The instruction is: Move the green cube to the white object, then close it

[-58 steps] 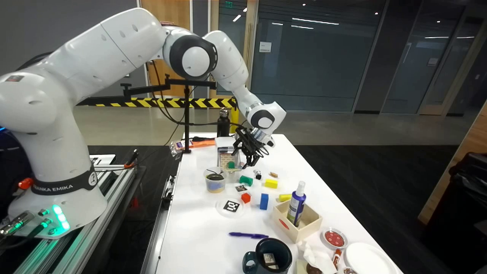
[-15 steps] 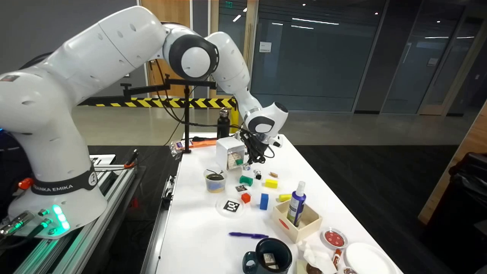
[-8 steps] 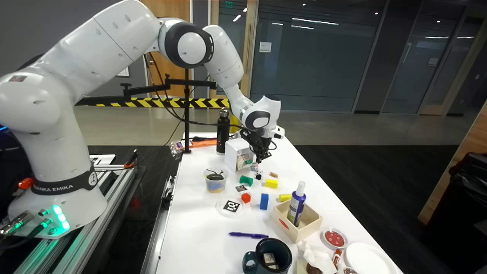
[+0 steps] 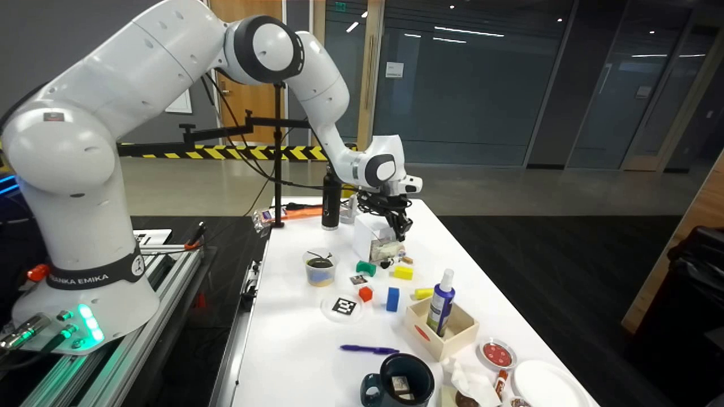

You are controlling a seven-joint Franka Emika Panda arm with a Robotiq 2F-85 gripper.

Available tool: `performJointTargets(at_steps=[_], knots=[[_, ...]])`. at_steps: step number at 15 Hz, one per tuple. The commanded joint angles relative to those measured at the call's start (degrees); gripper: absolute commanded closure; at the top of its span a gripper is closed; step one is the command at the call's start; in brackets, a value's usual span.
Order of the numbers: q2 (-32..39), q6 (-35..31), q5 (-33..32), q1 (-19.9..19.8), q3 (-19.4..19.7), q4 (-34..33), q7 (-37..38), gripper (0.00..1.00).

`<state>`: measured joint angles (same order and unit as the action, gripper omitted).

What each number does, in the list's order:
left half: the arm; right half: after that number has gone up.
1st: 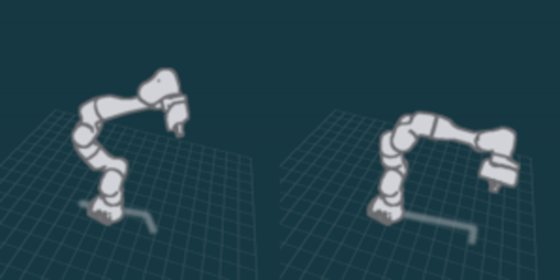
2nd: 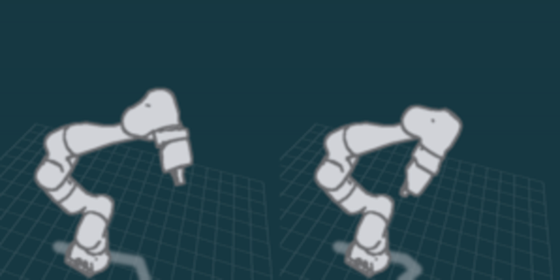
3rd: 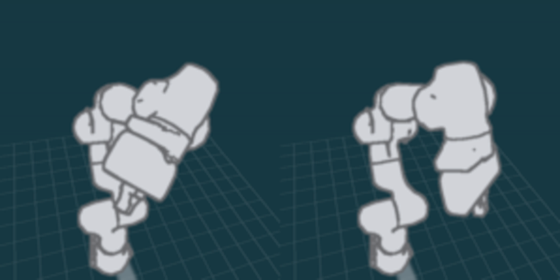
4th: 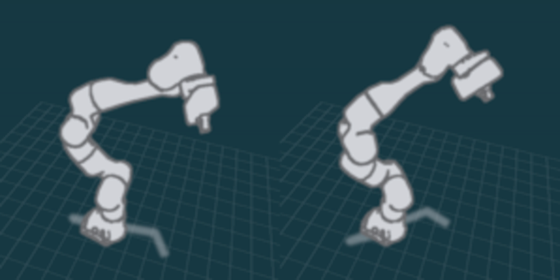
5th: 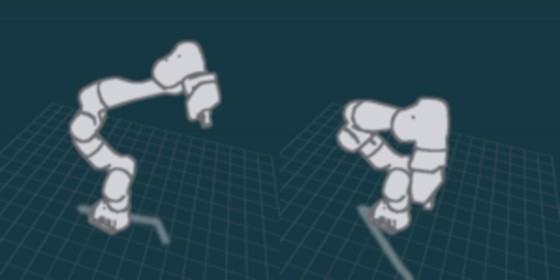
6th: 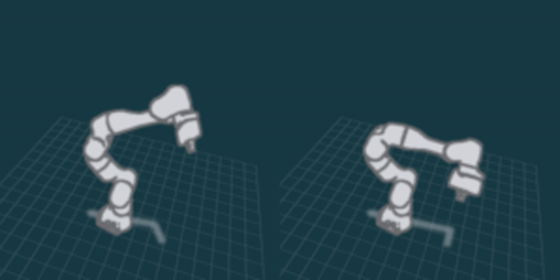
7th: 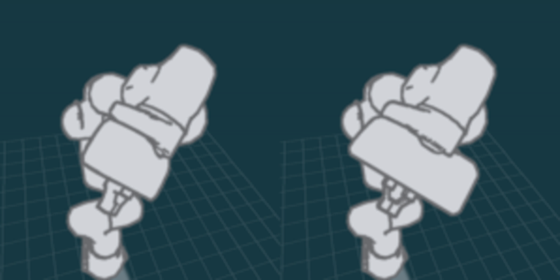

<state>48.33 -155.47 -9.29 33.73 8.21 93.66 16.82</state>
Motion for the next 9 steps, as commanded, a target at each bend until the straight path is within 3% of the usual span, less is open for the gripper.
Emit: performJointTargets(at_steps=[1,3,4,5,9], knots=[[-0.1,-2.0,-6.2,6.0,7.1,2.7,8.3,0.98],[-0.1,-1.8,-7.6,8.4,9.5,3.1,10.7,0.98],[-0.2,-1.5,-7.8,9.0,9.9,3.3,11.1,0.67],[-0.4,-1.2,-7.6,9.3,9.9,3.5,11.3,0.66],[-1.3,-1.5,-8.0,11.0,12.1,5.1,12.9,0.40]])
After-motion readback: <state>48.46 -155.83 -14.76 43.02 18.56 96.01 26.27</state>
